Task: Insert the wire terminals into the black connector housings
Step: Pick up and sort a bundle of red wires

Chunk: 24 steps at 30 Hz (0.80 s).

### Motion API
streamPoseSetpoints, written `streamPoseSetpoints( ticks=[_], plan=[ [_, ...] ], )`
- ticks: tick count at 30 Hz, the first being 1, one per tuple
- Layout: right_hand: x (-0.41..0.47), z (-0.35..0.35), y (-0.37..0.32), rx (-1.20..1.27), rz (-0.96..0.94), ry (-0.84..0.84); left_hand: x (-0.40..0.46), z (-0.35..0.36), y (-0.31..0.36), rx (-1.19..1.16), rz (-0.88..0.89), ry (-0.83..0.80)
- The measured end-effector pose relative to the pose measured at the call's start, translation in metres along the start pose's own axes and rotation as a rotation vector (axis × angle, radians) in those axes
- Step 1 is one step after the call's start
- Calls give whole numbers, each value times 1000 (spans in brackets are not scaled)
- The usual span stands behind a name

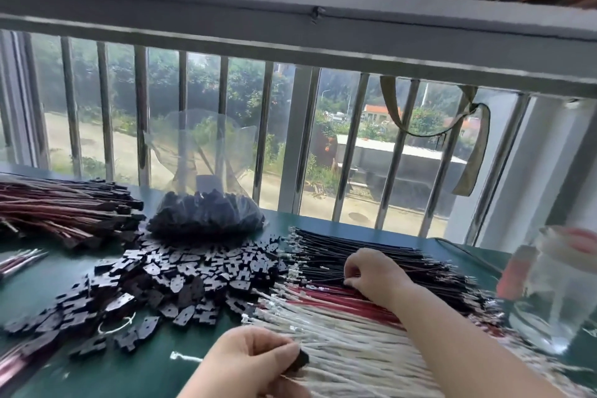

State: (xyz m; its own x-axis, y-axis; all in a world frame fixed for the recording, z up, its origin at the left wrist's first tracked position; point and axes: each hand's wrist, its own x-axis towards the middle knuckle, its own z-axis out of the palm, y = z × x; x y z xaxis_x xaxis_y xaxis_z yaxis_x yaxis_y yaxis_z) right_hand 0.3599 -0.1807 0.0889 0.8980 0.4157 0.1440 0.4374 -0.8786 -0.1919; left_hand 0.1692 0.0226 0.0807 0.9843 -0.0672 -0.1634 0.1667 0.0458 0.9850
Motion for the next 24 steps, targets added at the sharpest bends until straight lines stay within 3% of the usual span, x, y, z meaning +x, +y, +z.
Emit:
streamPoseSetpoints(
  ticks=[3,5,16,21,24],
  plan=[
    [-10,-3,-8,241,-73,-38,-3,1,-1,-92,-32,-30],
    [-22,0,-17,256,-116,-114,-2,1,-1,-112,-43,-35],
    [-43,-10,-41,-180,-253,73,-4,3,-9,-206,-62,-11],
    [-71,-40,-43,133,-176,178,-5,3,-9,-254,-88,-80],
    [-89,-47,-47,116,-121,152,-4,2,-9,-288,-96,-66]
  ],
)
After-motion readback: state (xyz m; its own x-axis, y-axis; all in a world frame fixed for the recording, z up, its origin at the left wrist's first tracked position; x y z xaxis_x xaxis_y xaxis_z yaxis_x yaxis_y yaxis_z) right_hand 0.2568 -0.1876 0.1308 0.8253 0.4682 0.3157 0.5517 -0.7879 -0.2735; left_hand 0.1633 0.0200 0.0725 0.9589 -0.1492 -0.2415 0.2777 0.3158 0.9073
